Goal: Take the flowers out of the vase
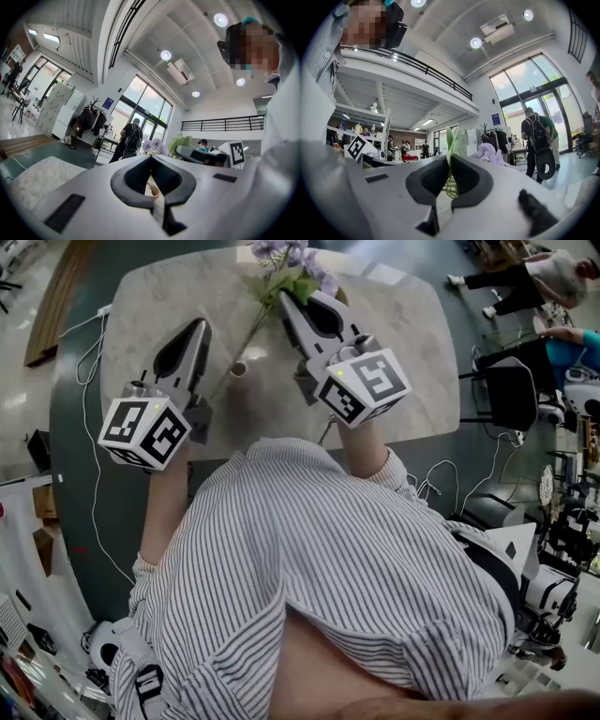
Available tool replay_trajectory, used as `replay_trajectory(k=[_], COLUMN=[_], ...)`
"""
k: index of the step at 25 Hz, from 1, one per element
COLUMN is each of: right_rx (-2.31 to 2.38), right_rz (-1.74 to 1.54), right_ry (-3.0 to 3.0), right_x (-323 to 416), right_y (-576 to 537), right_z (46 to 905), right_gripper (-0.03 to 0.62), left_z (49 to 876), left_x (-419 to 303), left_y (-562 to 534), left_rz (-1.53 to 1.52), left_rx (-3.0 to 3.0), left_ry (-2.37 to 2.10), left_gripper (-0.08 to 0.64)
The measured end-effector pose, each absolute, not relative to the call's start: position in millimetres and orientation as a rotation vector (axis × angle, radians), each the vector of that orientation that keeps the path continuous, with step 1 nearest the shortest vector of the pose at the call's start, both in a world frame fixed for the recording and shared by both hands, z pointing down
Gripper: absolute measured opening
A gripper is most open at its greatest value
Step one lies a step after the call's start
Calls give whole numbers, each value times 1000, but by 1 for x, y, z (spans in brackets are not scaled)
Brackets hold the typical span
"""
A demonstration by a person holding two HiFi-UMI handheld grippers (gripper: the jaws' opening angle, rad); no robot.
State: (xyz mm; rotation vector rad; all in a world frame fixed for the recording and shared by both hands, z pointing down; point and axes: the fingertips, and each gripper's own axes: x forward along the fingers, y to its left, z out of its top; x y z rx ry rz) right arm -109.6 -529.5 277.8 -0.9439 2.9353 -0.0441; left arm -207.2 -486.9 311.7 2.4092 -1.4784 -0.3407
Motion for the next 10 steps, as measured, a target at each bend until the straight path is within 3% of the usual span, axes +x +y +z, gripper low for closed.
replay_trajectory(k=[10], right_rx=[-934], right_rz=[-31], right_ry=[2920], right_x=[-105], right_y=[-537], right_z=[271], right_gripper=[26], left_z=[301], left_x=[-202], left_y=[-495], left_rz=[-343], left_rx=[2427], left_ry=[-1464], left_gripper=[9])
